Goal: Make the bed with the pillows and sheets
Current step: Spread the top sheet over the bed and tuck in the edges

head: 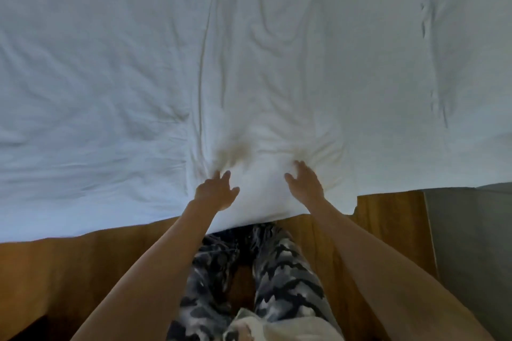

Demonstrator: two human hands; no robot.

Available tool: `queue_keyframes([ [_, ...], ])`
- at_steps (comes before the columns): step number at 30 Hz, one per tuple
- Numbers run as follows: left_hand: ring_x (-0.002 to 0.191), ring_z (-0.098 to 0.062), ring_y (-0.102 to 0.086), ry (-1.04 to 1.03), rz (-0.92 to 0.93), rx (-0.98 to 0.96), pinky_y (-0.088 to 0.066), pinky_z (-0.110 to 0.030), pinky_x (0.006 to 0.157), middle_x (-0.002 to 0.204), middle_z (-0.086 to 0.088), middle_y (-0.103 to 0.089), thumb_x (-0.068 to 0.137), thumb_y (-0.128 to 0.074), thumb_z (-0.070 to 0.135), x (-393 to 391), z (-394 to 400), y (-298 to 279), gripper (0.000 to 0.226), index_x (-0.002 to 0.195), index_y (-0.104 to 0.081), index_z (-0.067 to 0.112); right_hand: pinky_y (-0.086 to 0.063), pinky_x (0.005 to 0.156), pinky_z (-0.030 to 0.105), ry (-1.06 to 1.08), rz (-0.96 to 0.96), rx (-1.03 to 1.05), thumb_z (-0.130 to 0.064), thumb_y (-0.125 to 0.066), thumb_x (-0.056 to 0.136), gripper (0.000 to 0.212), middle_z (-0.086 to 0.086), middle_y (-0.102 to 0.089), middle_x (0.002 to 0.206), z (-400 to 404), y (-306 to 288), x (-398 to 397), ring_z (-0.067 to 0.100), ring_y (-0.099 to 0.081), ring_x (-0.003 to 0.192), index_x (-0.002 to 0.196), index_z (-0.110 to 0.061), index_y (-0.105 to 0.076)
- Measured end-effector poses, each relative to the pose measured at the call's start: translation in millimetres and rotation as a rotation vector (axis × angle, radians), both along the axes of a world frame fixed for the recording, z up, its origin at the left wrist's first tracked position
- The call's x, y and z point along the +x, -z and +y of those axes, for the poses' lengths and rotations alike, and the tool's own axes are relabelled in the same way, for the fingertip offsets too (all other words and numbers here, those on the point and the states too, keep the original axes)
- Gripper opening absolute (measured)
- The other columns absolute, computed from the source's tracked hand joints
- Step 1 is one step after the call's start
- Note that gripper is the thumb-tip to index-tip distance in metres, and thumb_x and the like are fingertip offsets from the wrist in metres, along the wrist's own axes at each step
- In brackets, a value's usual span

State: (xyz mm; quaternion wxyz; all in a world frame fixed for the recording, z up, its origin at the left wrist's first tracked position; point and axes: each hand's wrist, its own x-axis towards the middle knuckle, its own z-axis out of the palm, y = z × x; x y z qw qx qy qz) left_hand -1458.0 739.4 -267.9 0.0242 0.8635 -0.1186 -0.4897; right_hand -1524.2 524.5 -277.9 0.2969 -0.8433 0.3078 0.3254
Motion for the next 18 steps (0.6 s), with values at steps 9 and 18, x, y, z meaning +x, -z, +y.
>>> queue_keyframes([
  [9, 0.137, -0.022, -0.041, -0.391, -0.142, -0.226, -0.034, -0.038, 0.111, 0.154, -0.001, -0.037, 0.101, -0.04, 0.041, -87.4, 65.3, -141.7, 0.055, 0.152, -0.025, 0.026, -0.024, 0.112, 0.033, -0.231, -0.221, 0.141, -0.04, -0.043, 0.099, 0.06, 0.003, -0.032, 0.154, 94.3, -168.0, -43.6, 0.021, -0.027, 0.141, 0.151, -0.019, -0.023],
  [18, 0.117, -0.016, -0.057, -0.984, -0.333, -0.394, -0.052, -0.033, 0.094, 0.134, 0.0, -0.057, 0.099, -0.05, 0.034, -173.0, 193.1, -223.6, 0.043, 0.14, -0.043, 0.025, -0.033, 0.103, 0.024, -0.339, -0.269, 0.316, -0.039, -0.059, 0.092, 0.061, -0.003, -0.048, 0.14, 181.0, -254.5, -78.8, 0.011, -0.044, 0.124, 0.146, -0.023, -0.034],
])
